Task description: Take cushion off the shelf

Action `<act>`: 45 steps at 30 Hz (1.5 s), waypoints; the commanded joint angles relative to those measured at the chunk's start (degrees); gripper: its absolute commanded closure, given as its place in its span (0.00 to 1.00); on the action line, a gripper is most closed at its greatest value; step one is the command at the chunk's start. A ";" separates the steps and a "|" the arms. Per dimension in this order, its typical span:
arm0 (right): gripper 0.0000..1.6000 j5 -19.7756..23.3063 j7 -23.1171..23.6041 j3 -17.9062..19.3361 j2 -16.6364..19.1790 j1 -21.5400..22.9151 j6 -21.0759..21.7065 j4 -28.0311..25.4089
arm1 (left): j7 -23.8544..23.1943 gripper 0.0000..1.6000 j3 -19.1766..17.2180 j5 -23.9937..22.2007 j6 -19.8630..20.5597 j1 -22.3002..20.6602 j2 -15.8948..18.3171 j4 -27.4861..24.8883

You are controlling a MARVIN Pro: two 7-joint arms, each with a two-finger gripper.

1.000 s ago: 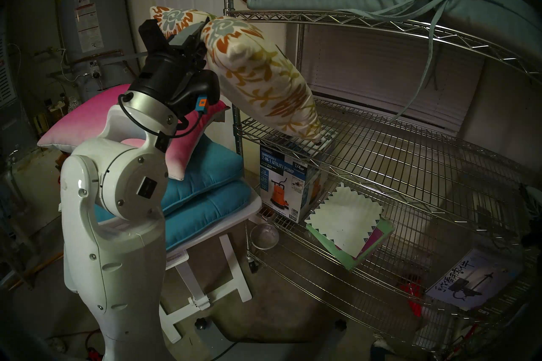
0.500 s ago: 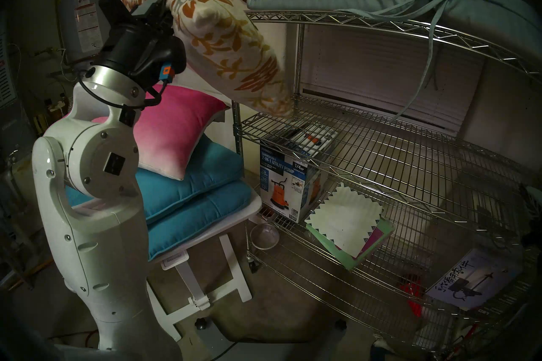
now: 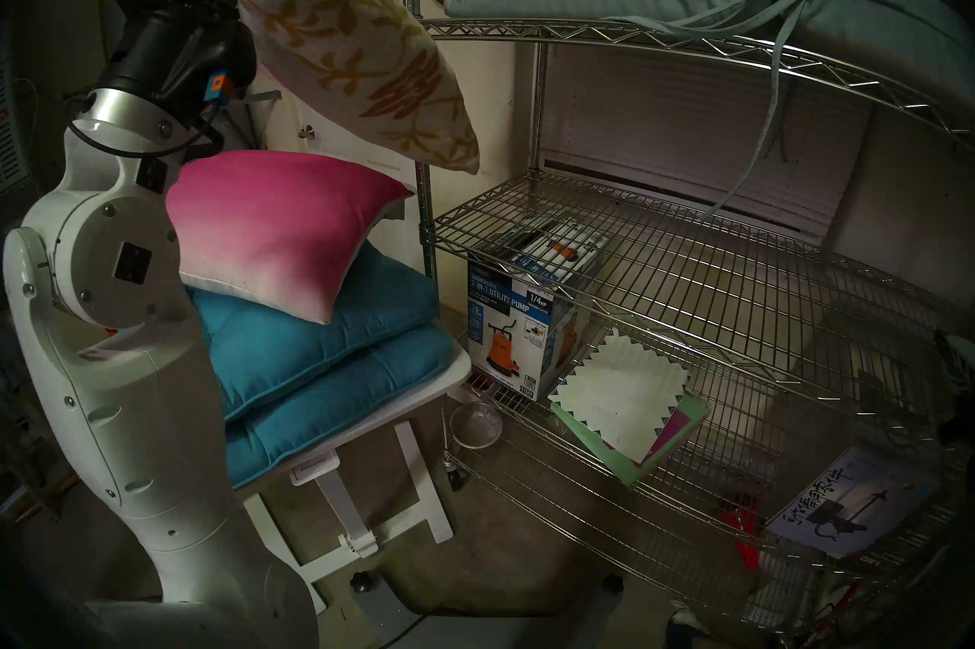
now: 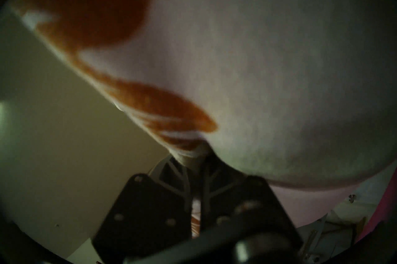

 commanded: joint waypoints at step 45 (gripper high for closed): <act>1.00 -0.53 -4.80 0.10 0.24 0.00 0.08 0.20 | -6.69 1.00 -15.21 -7.38 -8.03 -9.87 9.59 16.38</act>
